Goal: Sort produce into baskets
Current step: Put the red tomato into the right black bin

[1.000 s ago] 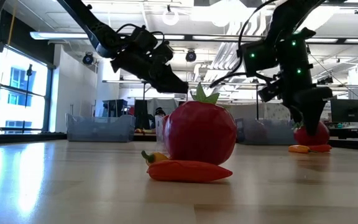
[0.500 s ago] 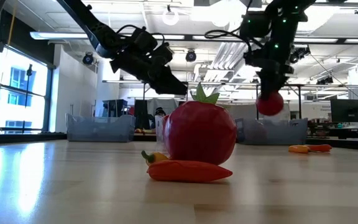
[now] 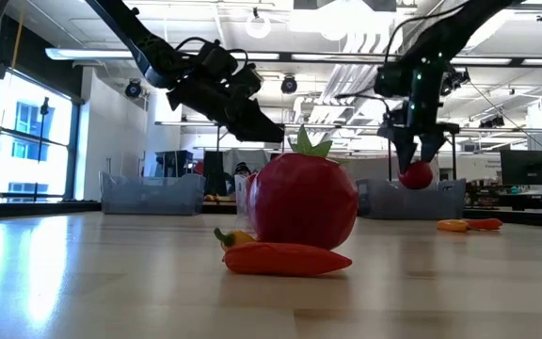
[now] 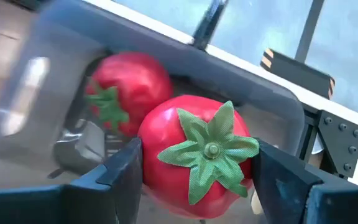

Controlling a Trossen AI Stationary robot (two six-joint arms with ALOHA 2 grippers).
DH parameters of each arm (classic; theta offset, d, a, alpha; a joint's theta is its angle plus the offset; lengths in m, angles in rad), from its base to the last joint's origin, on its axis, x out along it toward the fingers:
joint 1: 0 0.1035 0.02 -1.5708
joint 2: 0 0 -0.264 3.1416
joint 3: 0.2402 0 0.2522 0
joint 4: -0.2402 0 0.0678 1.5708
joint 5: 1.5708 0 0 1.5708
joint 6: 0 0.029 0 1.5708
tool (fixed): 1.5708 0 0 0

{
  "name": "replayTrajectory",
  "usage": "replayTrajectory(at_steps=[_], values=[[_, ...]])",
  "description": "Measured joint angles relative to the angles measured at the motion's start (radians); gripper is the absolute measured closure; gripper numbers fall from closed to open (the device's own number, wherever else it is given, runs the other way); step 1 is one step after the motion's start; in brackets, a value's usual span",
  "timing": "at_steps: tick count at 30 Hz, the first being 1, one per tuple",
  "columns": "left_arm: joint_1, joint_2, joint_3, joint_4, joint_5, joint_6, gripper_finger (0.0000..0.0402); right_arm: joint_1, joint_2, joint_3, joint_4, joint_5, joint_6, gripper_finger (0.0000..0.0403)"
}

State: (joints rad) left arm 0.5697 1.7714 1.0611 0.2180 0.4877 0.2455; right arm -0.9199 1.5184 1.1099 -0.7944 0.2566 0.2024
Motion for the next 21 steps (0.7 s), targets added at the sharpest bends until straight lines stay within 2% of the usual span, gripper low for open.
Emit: replayTrajectory(at_steps=[6, 21], values=[[0.000, 0.000, 0.000, -0.011, 0.000, -0.005, 0.0209, -0.047, 0.070, 0.000, 0.016, 0.001, -0.002, 0.0168], [0.000, 0.000, 0.000, -0.013, 0.000, -0.008, 0.0209, -0.076, 0.172, 0.000, 0.100, 0.026, -0.026, 0.0159]])
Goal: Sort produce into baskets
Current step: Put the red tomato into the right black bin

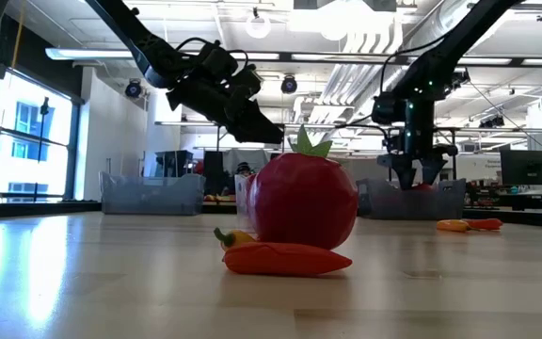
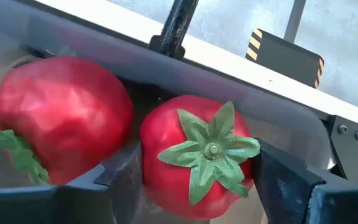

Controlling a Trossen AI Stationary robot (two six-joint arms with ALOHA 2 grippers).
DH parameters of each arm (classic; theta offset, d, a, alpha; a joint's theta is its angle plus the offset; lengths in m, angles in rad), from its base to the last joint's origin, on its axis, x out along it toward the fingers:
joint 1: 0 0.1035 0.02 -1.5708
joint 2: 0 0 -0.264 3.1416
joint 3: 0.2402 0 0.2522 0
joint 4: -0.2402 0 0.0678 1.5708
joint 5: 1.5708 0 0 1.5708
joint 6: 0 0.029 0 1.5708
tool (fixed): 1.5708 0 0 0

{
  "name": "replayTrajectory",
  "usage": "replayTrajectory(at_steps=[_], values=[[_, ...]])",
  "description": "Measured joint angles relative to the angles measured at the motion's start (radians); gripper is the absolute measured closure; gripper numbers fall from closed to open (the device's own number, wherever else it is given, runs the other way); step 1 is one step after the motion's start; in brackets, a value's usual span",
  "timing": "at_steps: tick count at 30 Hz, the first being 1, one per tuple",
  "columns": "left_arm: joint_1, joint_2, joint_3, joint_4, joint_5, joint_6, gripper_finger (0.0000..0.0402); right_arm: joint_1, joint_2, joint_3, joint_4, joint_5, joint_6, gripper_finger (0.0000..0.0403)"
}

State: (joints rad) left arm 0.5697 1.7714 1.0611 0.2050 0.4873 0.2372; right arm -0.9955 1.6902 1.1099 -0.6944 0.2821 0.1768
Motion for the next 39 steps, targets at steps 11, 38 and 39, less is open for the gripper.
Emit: replayTrajectory(at_steps=[11, 38, 39], values=[[0.000, 0.000, 0.000, -0.007, 0.000, 0.000, 0.0209, 0.000, 0.036, 0.001, 0.016, 0.007, -0.002, 0.0108], [-0.002, 0.000, 0.000, -0.006, 0.008, 0.036, 0.0263, 0.299, -0.151, -0.076, 0.252, 0.057, -0.067, 0.0376], [-0.002, 0.000, 0.000, 0.004, 0.008, 0.036, 0.0273, 0.318, -0.171, -0.101, 0.282, 0.052, -0.055, 0.0387]])
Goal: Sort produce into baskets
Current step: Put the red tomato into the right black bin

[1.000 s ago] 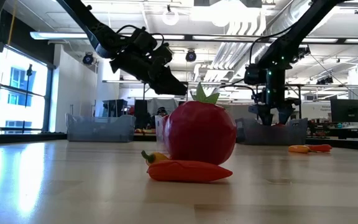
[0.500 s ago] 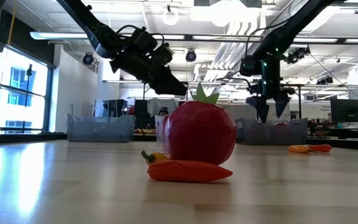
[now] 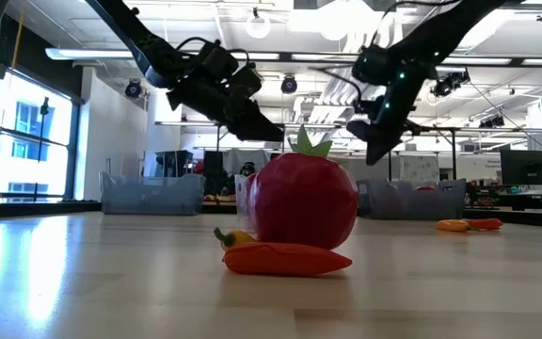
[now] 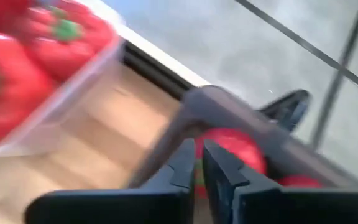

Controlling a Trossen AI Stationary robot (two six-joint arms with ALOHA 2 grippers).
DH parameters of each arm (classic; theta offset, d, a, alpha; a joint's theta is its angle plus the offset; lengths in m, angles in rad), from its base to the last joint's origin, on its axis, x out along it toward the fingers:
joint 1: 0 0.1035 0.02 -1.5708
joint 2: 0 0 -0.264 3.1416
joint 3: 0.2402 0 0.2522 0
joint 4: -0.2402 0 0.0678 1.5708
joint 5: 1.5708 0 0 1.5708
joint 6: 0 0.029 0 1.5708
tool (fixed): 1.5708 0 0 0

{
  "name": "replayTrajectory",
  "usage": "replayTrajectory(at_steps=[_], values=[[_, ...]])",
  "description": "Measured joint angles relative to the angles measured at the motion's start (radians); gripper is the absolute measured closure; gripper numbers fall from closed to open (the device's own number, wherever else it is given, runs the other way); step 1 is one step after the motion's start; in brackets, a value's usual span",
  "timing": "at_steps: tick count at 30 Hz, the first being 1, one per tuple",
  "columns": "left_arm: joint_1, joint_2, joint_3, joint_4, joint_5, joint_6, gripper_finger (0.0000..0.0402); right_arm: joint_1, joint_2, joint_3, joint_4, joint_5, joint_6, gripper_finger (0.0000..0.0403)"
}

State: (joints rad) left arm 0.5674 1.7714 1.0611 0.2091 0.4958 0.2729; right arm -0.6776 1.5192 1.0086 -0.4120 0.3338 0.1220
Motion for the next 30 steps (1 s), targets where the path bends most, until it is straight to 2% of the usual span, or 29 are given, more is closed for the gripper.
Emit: replayTrajectory(at_steps=[5, 10, 14, 18, 23, 26, 30], values=[[-0.004, 0.000, 0.000, 0.037, 0.045, -0.002, 0.0318, 0.092, -0.097, -0.129, 0.135, -0.005, 0.062, 0.0370], [-0.019, 0.000, 0.000, 0.096, 0.059, -0.036, 0.0367, 0.198, -0.207, -0.265, 0.252, 0.072, 0.062, 0.0398], [-0.049, 0.008, 0.000, 0.173, 0.057, -0.060, 0.0397, 0.293, -0.301, -0.340, 0.256, 0.095, 0.098, 0.0395], [-0.092, 0.027, -0.001, 0.230, 0.044, -0.078, 0.0398, 0.393, -0.385, -0.355, 0.188, 0.102, 0.121, 0.0401], [-0.136, 0.032, -0.008, 0.248, -0.009, -0.082, 0.0401, 0.481, -0.474, -0.355, 0.023, -0.082, 0.268, 0.0399], [-0.157, 0.032, -0.077, 0.371, -0.034, -0.119, 0.0401, 0.565, -0.512, -0.355, -0.077, -0.129, 0.367, 0.0394], [-0.181, 0.032, -0.184, 0.582, -0.063, -0.189, 0.0401, 0.712, -0.515, -0.295, -0.252, -0.134, 0.486, 0.0375]])
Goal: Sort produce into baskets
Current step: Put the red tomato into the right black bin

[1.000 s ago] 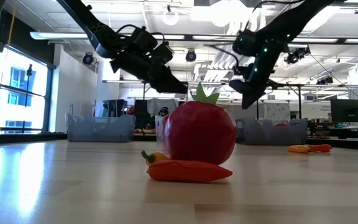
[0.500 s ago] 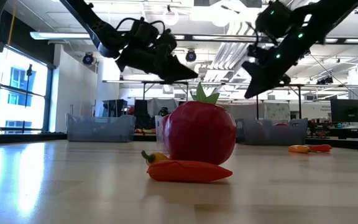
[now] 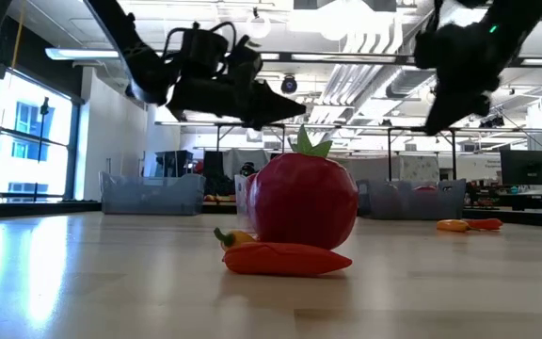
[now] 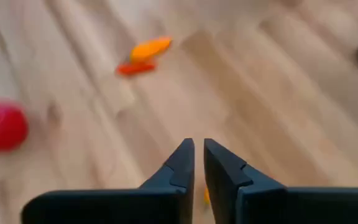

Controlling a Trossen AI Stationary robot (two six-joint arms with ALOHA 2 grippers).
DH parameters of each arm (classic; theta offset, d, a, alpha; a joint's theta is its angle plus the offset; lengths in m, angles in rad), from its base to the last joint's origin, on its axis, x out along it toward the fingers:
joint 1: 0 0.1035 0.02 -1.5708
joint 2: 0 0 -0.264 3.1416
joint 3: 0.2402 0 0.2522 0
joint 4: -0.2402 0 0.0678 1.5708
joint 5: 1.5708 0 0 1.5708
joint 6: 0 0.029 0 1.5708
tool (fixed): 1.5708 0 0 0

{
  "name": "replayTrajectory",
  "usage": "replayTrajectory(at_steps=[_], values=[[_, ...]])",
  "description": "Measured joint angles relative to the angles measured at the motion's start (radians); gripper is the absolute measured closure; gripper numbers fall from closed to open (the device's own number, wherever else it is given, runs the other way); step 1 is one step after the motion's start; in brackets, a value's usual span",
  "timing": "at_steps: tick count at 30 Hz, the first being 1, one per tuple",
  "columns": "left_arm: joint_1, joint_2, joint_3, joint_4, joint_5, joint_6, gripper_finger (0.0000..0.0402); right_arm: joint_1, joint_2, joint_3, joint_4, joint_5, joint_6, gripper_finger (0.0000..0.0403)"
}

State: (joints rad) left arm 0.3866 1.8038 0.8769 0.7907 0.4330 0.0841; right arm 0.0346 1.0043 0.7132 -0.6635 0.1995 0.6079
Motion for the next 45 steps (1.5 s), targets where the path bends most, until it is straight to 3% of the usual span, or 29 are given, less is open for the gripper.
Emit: replayTrajectory(at_steps=[4, 9, 16, 20, 31, 45], values=[[-0.011, -0.001, -0.047, 0.049, -0.002, -0.019, 0.0401, 0.143, 0.044, 0.092, -0.159, -0.004, 0.145, 0.0338], [-0.011, -0.003, -0.047, 0.072, -0.001, -0.046, 0.0401, 0.320, 0.154, 0.216, -0.297, -0.057, 0.331, 0.0265], [-0.011, -0.027, -0.045, 0.075, 0.003, -0.055, 0.0401, 0.486, 0.372, 0.397, -0.424, -0.203, 0.619, 0.0139], [-0.014, -0.029, -0.045, 0.073, 0.005, -0.052, 0.0401, 0.549, 0.489, 0.460, -0.428, -0.307, 0.694, 0.0095], [-0.024, -0.029, -0.045, 0.055, 0.005, -0.010, 0.0401, 0.684, 0.697, 0.575, -0.458, -0.330, 0.556, 0.0079], [-0.024, -0.029, -0.045, 0.036, 0.002, 0.006, 0.0401, 0.769, 0.796, 0.575, -0.448, -0.308, 0.371, 0.0079]])
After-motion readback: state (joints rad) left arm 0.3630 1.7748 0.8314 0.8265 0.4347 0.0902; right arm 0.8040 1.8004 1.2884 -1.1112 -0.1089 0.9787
